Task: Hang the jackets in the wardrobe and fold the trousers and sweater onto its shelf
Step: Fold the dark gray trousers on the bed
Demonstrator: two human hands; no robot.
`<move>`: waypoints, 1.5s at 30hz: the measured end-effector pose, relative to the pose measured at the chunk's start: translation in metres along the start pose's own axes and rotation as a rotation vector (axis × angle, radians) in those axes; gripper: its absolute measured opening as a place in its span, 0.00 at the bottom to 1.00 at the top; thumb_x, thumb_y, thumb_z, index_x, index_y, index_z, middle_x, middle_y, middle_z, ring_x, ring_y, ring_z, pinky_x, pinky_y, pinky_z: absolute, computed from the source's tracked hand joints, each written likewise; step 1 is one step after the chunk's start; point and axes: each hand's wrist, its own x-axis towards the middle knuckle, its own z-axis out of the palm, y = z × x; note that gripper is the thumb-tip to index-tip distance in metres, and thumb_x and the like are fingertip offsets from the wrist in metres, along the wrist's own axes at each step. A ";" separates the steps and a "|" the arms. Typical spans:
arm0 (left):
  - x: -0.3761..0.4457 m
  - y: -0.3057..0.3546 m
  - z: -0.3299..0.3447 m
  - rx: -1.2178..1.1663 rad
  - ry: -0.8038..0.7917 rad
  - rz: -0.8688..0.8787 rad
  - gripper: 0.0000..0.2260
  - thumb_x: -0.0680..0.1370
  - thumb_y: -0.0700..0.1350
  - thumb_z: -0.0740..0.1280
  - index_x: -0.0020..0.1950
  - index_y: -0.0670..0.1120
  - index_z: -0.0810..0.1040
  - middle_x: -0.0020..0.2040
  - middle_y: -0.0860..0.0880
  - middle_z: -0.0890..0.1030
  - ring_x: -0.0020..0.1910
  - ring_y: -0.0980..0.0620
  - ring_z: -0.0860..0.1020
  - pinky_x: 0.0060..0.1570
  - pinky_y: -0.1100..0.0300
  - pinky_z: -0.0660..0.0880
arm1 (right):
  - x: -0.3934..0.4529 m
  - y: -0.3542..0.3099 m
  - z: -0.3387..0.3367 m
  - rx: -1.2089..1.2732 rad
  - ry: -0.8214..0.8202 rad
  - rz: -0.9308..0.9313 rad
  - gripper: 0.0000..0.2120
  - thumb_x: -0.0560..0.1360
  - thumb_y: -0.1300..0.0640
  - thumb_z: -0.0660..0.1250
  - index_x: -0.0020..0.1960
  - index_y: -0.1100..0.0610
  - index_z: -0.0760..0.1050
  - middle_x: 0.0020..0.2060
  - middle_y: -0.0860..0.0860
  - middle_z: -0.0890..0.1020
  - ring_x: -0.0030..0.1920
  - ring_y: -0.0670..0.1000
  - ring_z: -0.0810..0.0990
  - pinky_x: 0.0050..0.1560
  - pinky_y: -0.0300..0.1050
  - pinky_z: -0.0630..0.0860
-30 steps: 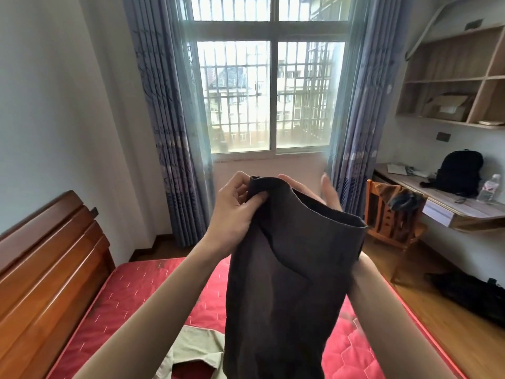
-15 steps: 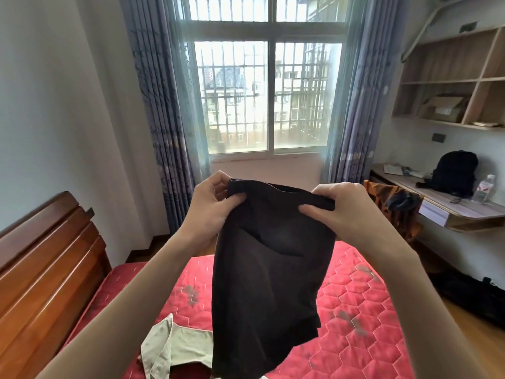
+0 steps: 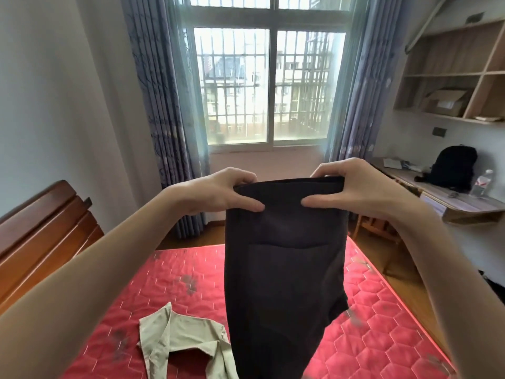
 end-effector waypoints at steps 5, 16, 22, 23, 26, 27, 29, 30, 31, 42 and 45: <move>0.015 -0.010 0.014 -0.015 -0.052 -0.034 0.13 0.77 0.41 0.77 0.60 0.40 0.81 0.55 0.43 0.86 0.54 0.46 0.86 0.55 0.54 0.84 | 0.017 0.015 0.001 -0.221 -0.300 0.179 0.11 0.71 0.48 0.81 0.51 0.50 0.87 0.42 0.46 0.88 0.43 0.47 0.87 0.49 0.53 0.85; 0.092 -0.081 0.013 0.207 0.153 -0.067 0.06 0.78 0.37 0.73 0.55 0.42 0.83 0.50 0.44 0.86 0.51 0.45 0.85 0.57 0.46 0.83 | 0.085 0.077 0.049 -0.536 -0.105 0.093 0.10 0.76 0.49 0.76 0.52 0.54 0.87 0.40 0.49 0.84 0.44 0.55 0.83 0.46 0.52 0.80; 0.164 -0.094 0.022 0.321 0.422 0.016 0.03 0.80 0.38 0.68 0.53 0.43 0.79 0.51 0.46 0.80 0.52 0.43 0.80 0.51 0.51 0.78 | 0.121 0.114 0.031 -0.752 0.009 0.077 0.08 0.82 0.55 0.69 0.57 0.58 0.83 0.50 0.58 0.85 0.53 0.62 0.83 0.54 0.57 0.78; 0.175 -0.091 0.024 0.354 0.459 0.038 0.05 0.81 0.38 0.67 0.55 0.43 0.79 0.52 0.46 0.79 0.53 0.44 0.79 0.50 0.54 0.76 | 0.123 0.119 0.024 -0.779 0.037 0.088 0.09 0.82 0.56 0.68 0.58 0.59 0.83 0.51 0.59 0.85 0.53 0.63 0.83 0.54 0.58 0.78; 0.205 -0.074 0.031 0.417 0.565 0.109 0.10 0.82 0.38 0.65 0.62 0.43 0.79 0.57 0.45 0.77 0.55 0.48 0.76 0.54 0.59 0.72 | 0.127 0.136 0.002 -0.869 0.150 0.120 0.11 0.85 0.57 0.64 0.60 0.61 0.82 0.50 0.63 0.83 0.52 0.67 0.82 0.50 0.59 0.76; 0.214 -0.066 0.033 0.433 0.608 0.144 0.10 0.82 0.38 0.65 0.62 0.43 0.79 0.56 0.46 0.76 0.54 0.49 0.76 0.53 0.60 0.72 | 0.128 0.143 -0.007 -0.911 0.195 0.125 0.12 0.85 0.57 0.62 0.60 0.62 0.81 0.50 0.64 0.82 0.51 0.68 0.82 0.47 0.58 0.75; 0.228 -0.047 0.038 0.446 0.704 0.225 0.08 0.82 0.38 0.64 0.59 0.45 0.79 0.54 0.49 0.75 0.53 0.49 0.75 0.52 0.58 0.72 | 0.125 0.154 -0.026 -0.966 0.299 0.110 0.12 0.86 0.58 0.60 0.58 0.64 0.79 0.47 0.65 0.82 0.48 0.68 0.83 0.42 0.55 0.70; 0.233 -0.037 0.042 0.458 0.749 0.268 0.06 0.82 0.38 0.64 0.56 0.45 0.79 0.53 0.49 0.74 0.52 0.49 0.75 0.52 0.56 0.74 | 0.122 0.158 -0.036 -0.973 0.356 0.091 0.12 0.86 0.59 0.59 0.57 0.65 0.78 0.46 0.64 0.83 0.46 0.68 0.83 0.41 0.53 0.68; 0.236 -0.028 0.048 0.481 0.790 0.311 0.05 0.82 0.38 0.64 0.54 0.44 0.79 0.52 0.48 0.75 0.53 0.48 0.75 0.52 0.53 0.75 | 0.115 0.163 -0.045 -0.974 0.405 0.068 0.11 0.87 0.59 0.59 0.56 0.65 0.77 0.45 0.64 0.83 0.44 0.67 0.83 0.41 0.52 0.68; 0.215 -0.057 0.249 0.727 0.657 0.386 0.03 0.80 0.38 0.69 0.50 0.41 0.82 0.49 0.45 0.80 0.47 0.41 0.79 0.49 0.47 0.77 | -0.061 0.309 -0.015 -0.844 0.327 -0.162 0.05 0.75 0.64 0.75 0.46 0.58 0.79 0.35 0.54 0.80 0.34 0.59 0.83 0.27 0.50 0.73; 0.193 -0.099 0.337 0.615 0.520 0.182 0.05 0.76 0.34 0.73 0.50 0.42 0.82 0.48 0.45 0.80 0.47 0.42 0.79 0.47 0.47 0.77 | -0.126 0.350 0.039 -0.739 0.169 -0.168 0.15 0.61 0.68 0.82 0.40 0.57 0.78 0.29 0.52 0.79 0.28 0.56 0.81 0.23 0.46 0.72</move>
